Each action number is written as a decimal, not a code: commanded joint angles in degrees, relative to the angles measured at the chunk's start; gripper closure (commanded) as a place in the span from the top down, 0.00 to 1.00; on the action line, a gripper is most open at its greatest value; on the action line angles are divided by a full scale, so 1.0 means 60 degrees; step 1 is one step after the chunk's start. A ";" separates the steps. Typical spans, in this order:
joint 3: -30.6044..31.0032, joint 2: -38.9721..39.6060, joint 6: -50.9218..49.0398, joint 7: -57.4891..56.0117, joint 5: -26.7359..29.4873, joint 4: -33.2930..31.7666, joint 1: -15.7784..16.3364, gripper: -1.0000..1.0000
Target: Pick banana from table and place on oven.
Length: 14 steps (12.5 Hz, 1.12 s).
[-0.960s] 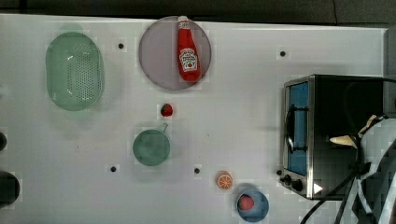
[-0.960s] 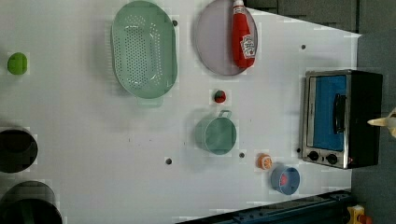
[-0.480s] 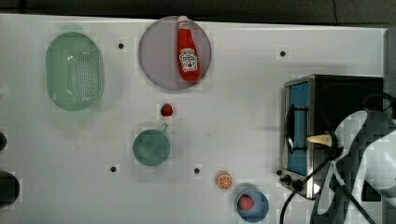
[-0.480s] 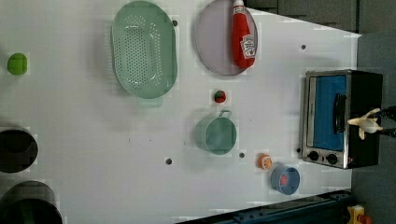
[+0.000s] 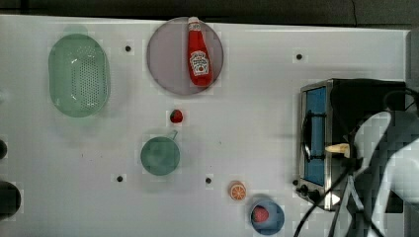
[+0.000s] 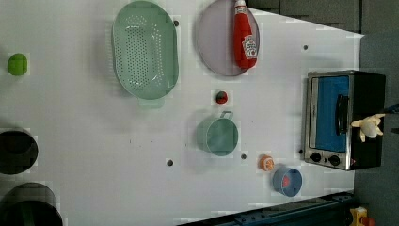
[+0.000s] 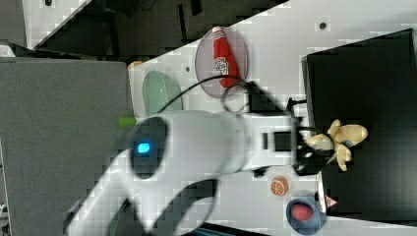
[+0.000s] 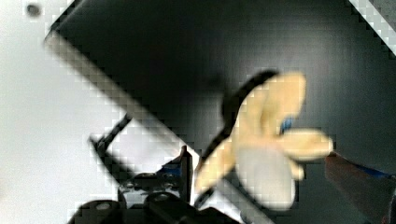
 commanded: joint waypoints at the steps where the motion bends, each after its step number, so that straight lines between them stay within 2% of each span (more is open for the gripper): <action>1: 0.0690 -0.1809 -0.1471 0.0155 -0.0061 0.0434 0.0756 1.00; 4: 0.1970 -0.2744 -0.2431 0.3133 -0.0065 0.0148 0.1086 1.00; 9: 0.4226 -0.3804 -0.2263 0.8079 -0.0218 -0.0805 0.1148 1.00; 12: 0.4744 -0.4001 -0.2333 0.8699 -0.0386 -0.0867 0.1149 1.00; 14: 0.4876 -0.4058 -0.2332 0.8700 -0.1336 -0.0868 0.1149 1.00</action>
